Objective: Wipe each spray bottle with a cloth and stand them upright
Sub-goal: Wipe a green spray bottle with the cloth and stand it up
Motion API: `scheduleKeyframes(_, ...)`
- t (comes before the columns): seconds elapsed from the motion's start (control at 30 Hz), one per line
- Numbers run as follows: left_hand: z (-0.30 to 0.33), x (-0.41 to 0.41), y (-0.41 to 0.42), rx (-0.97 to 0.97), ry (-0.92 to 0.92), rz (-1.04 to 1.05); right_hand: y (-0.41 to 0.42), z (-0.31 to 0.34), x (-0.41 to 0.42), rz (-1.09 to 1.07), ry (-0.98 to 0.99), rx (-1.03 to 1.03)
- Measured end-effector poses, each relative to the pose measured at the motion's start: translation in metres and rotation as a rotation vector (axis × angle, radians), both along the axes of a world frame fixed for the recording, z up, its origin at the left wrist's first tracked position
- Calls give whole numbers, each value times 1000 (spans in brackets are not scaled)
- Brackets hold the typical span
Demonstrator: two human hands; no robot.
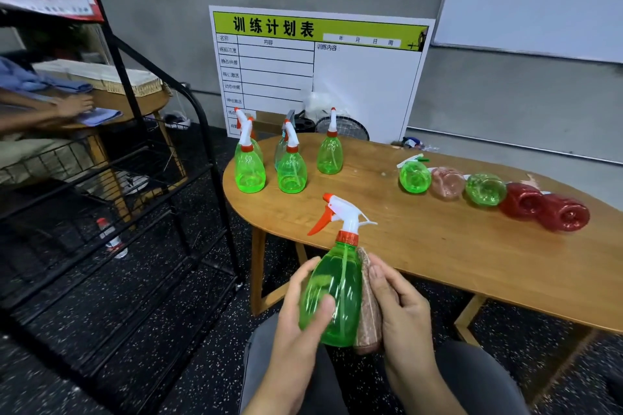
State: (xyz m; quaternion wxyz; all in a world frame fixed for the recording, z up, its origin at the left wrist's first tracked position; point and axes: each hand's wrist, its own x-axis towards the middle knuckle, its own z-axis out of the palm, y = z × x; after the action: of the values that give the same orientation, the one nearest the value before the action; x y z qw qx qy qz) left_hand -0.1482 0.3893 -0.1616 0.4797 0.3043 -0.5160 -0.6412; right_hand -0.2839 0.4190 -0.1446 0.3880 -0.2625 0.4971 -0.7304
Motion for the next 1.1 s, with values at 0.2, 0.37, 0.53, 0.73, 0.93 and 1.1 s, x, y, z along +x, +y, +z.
scheduleKeyframes(0.2, -4, -2, -1, -37, -6, 32, 5, 0, -2, 50, -43, -31)
scheduleKeyframes(0.37, -3, -2, -2, 40, 73, -15, 6, -2, -6, 62, -30, -34)
scheduleKeyframes(0.53, -2, -3, 0, 0, 15, -20, 6, -2, -7, 77, -19, -37)
scheduleKeyframes(0.73, -7, -1, -4, 37, 38, -14, 6, -4, -10, 53, 13, -14)
scheduleKeyframes(0.93, -4, -4, 1, -12, -8, -21, 8, -6, -9, 80, 71, -84)
scheduleKeyframes(1.1, -10, -2, -5, 22, -1, 29, 7, -12, -13, 59, 88, -67)
